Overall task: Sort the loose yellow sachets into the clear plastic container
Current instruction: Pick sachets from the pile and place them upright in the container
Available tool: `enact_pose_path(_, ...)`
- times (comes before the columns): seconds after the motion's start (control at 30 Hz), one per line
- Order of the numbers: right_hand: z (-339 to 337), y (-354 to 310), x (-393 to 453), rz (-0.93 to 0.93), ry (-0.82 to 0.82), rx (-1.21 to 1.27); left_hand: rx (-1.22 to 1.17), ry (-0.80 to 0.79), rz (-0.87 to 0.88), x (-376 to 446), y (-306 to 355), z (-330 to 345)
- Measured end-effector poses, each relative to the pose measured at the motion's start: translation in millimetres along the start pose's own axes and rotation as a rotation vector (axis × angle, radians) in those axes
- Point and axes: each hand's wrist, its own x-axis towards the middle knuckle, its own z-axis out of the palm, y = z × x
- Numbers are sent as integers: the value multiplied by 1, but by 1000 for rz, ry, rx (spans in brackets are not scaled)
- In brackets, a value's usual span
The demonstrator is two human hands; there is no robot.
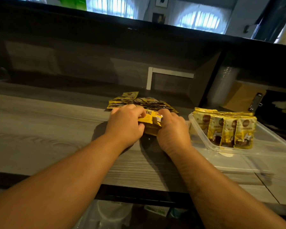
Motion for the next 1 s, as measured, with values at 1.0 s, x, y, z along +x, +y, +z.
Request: enact_pose_path(1.0,-33,-9,-30,11,343,1076,-802,334,-469,-3,5,-21)
